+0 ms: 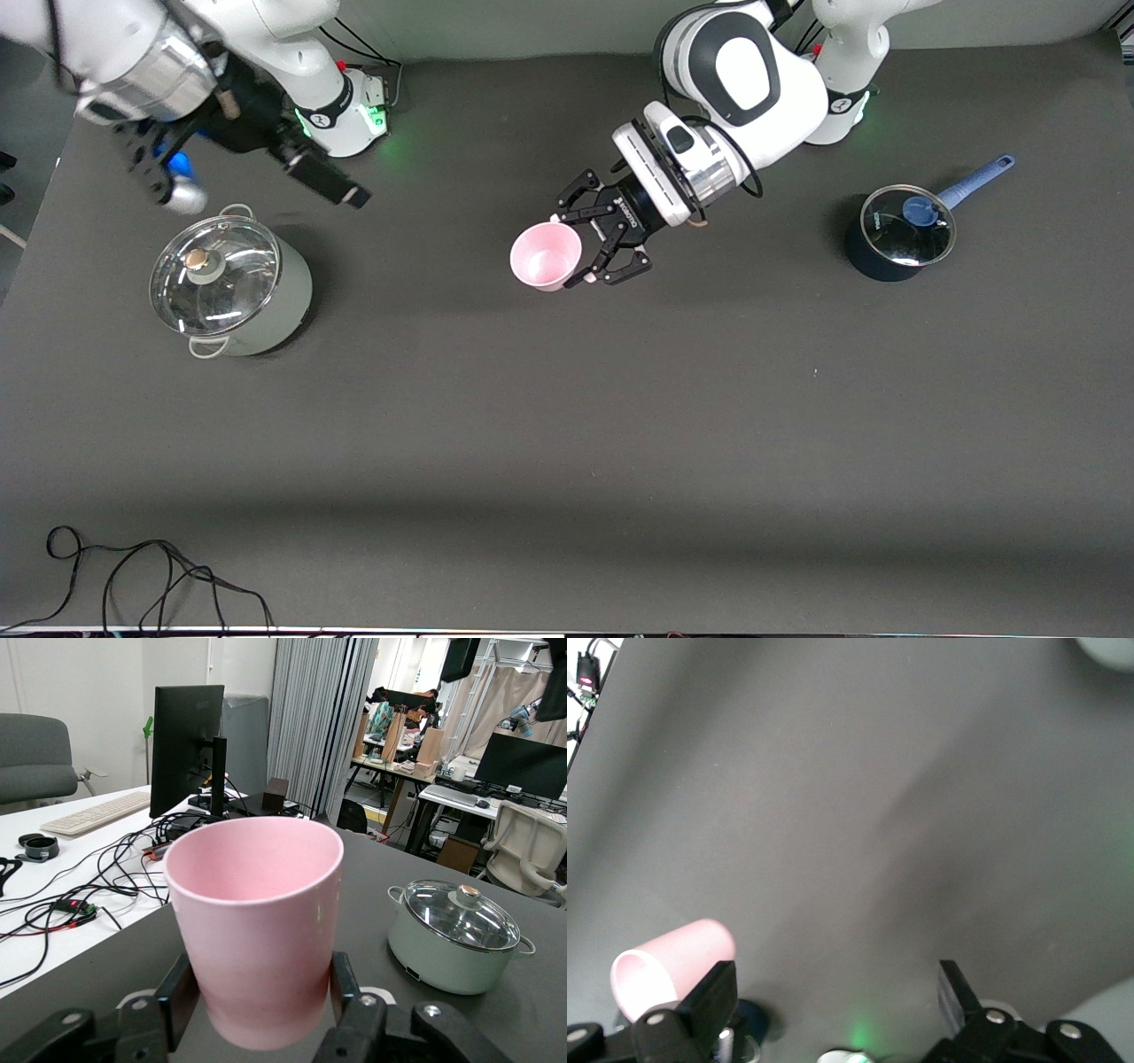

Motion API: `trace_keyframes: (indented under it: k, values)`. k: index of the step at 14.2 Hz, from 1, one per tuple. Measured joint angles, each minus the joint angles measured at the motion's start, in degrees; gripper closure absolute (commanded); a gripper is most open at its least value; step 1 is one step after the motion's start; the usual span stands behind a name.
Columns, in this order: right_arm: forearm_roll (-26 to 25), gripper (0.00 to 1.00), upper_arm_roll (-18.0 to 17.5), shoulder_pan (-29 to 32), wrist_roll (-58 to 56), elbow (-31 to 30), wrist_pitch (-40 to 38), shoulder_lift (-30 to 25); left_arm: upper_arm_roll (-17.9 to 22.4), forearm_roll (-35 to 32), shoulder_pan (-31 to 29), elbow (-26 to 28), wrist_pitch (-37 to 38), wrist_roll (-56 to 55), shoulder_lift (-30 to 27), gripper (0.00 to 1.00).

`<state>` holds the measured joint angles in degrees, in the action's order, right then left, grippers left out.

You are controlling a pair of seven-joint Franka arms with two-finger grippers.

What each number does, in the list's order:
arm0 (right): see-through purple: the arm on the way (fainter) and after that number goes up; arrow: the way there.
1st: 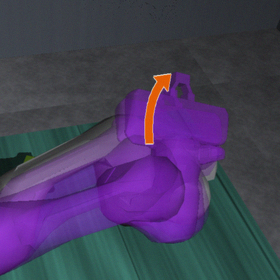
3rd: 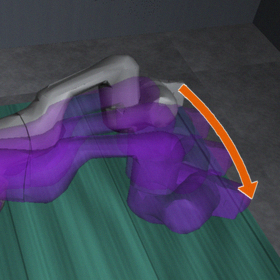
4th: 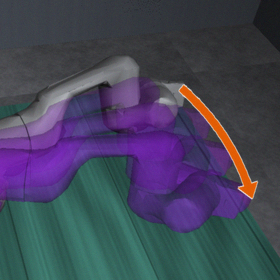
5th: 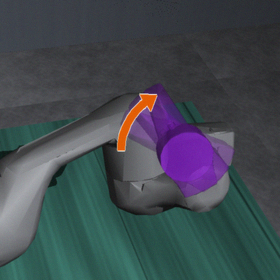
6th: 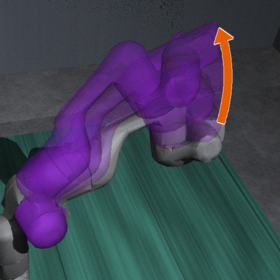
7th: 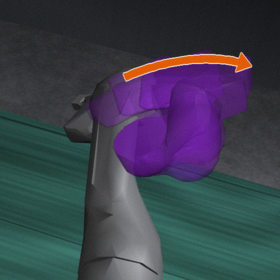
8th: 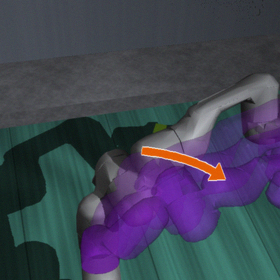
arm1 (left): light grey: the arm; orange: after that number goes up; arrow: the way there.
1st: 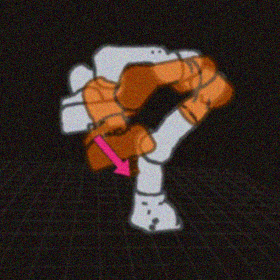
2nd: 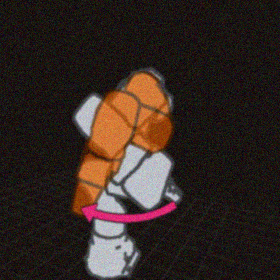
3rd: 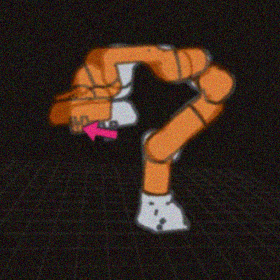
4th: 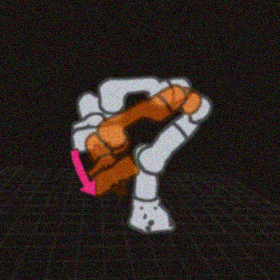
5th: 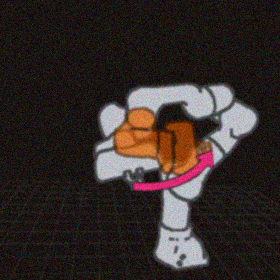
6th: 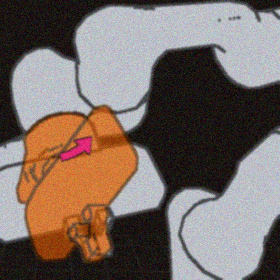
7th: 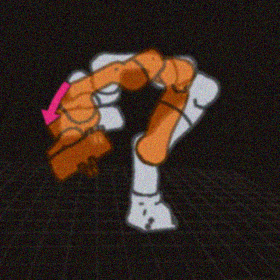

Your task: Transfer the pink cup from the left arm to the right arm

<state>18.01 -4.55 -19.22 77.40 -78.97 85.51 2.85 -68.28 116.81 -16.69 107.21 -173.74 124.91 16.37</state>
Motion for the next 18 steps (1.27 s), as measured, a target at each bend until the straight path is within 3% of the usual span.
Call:
trace_keyframes:
  k: [6, 11, 15, 16, 17, 18]
  values:
    - [0.3, 0.0, 0.1, -7.3, 14.4, 7.7, 3.7, 8.8, 0.0, 0.0, 0.2, 0.0, -0.1, -0.1, 0.1, 0.6]
    - [-3.0, 0.0, 0.1, -13.6, 18.3, 14.2, 3.9, 16.1, 0.0, 0.1, 0.4, 0.1, -0.1, -0.2, 0.2, 0.6]
    - [-3.8, 0.0, 0.3, -14.2, 18.4, 15.5, 4.2, 18.8, 0.1, 0.1, 0.4, 0.1, -0.1, -0.2, 0.2, 0.6]
    - [-3.9, 0.02, 0.4, -14.2, 18.4, 15.5, 4.2, 19.3, 0.1, 0.1, 0.4, 0.1, -0.2, -0.2, 0.2, 0.6]
    - [-4.3, 0.11, 0.4, -14.2, 18.4, 15.5, 4.2, 19.8, 0.1, 0.1, 0.4, 0.1, -0.2, -0.2, 0.2, 0.6]
    - [-4.5, 0.27, 0.4, -14.2, 18.4, 15.5, 4.2, 20.3, 0.1, 0.1, 0.4, 0.1, -0.2, -0.2, 0.2, 0.6]
